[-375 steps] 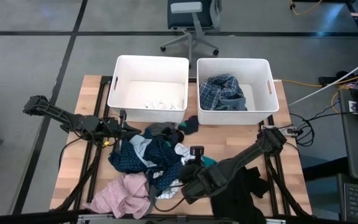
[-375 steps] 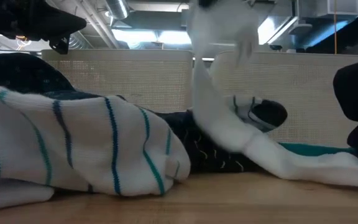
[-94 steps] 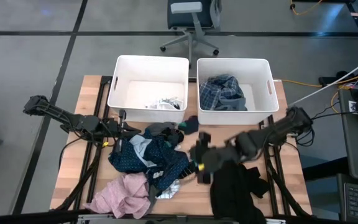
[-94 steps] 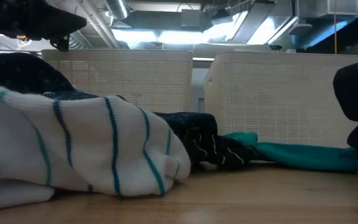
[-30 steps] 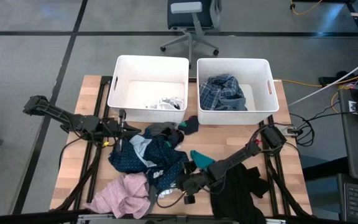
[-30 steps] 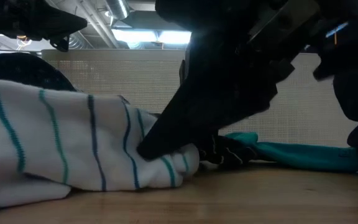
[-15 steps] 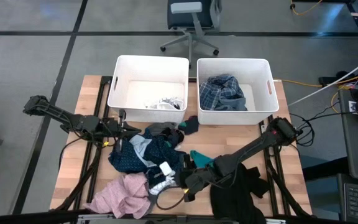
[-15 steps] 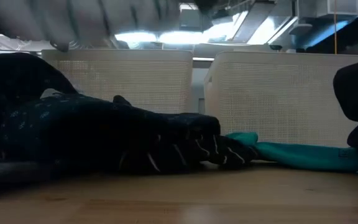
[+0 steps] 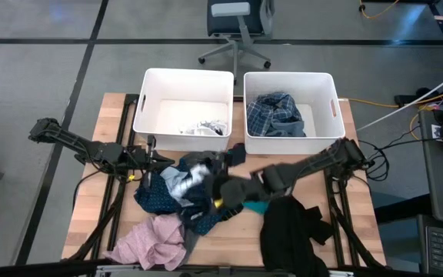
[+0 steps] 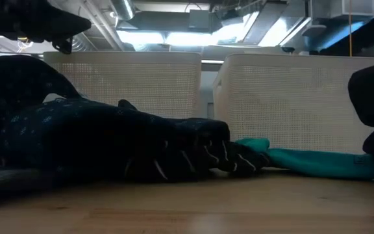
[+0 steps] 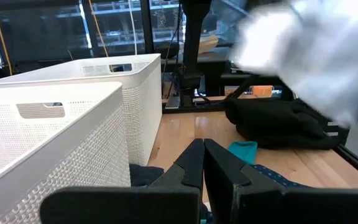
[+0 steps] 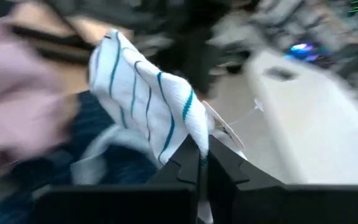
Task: Sort clothes
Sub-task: Put the white stripe sock into the left white bin
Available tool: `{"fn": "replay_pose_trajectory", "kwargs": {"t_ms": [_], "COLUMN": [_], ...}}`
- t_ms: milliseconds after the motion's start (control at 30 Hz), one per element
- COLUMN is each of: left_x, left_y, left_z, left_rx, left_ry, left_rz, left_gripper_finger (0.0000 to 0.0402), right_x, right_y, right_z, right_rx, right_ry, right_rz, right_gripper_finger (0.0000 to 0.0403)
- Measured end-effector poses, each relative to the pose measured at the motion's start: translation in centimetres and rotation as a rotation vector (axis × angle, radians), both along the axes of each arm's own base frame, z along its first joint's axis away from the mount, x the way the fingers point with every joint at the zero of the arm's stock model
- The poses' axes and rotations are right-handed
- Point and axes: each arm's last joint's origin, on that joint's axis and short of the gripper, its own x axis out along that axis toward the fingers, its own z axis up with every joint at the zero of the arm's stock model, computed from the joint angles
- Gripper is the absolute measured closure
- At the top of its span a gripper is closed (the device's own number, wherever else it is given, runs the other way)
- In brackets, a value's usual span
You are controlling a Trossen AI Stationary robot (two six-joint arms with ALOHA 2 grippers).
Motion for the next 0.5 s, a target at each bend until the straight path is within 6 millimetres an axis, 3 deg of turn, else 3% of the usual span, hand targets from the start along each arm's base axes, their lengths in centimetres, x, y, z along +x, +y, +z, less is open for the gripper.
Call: {"fn": "replay_pose_trajectory", "kwargs": {"t_ms": [233,500], "left_x": [0.0,0.0], "left_y": [0.0,0.0], "left_z": [0.0,0.0], "left_rx": [-0.001,0.001], "left_ry": [0.0,0.0], "left_rz": [0.0,0.0], "left_gripper_finger": [0.04,0.04], "right_x": [1.7,2.4], "right_y": [-7.3,-16.5], "right_z": [2.3,2.2], "right_rx": [-0.084,-0.069], "right_ry": [-0.047,-0.034], "right_rz": [-0.205,-0.385], "right_gripper_finger": [0.0388,0.0388]}}
